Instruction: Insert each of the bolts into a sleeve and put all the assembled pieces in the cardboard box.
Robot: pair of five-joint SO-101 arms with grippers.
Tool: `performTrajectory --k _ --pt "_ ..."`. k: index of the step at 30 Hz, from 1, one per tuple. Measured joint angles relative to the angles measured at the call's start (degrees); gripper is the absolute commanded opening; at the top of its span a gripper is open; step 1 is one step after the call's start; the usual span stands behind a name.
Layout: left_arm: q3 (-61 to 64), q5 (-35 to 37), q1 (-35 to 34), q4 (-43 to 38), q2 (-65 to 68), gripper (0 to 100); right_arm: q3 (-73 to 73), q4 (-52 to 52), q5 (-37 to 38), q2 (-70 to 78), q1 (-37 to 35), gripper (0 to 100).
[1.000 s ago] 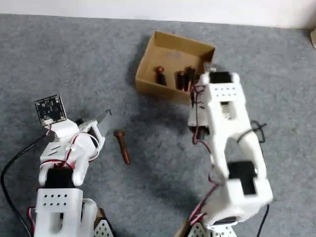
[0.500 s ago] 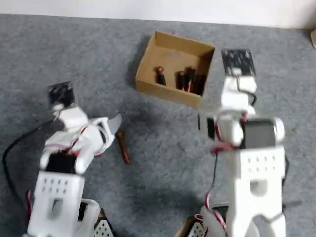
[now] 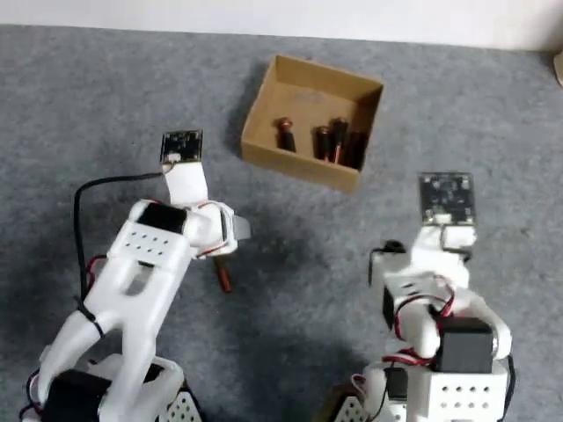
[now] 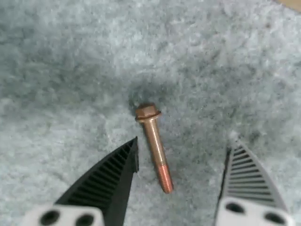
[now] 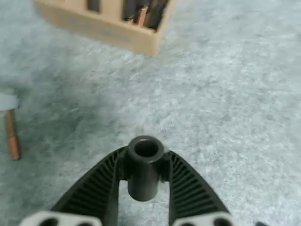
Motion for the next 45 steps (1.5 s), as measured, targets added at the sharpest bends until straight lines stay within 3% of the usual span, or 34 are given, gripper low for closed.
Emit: performTrajectory --k 5,15,30,37,45 --pt "0.53 5.27 0.09 0.00 0.18 29 5.71 -6.07 0.00 -0.44 4.22 0.5" --pt "0.70 7.91 -0.26 0.00 0.18 29 23.03 -19.34 -2.11 -0.44 -2.37 0.5" --pt "5.80 9.93 -0.26 -0.18 0.79 29 26.99 -22.59 -2.11 -0.44 -2.73 0.5" --pt "3.96 9.93 -0.35 -5.10 15.12 29 30.68 -25.49 -2.11 -0.44 -2.73 0.5" --pt "-6.68 8.97 -0.44 2.46 24.88 25 30.86 -26.64 -2.11 -0.44 -2.73 0.5"
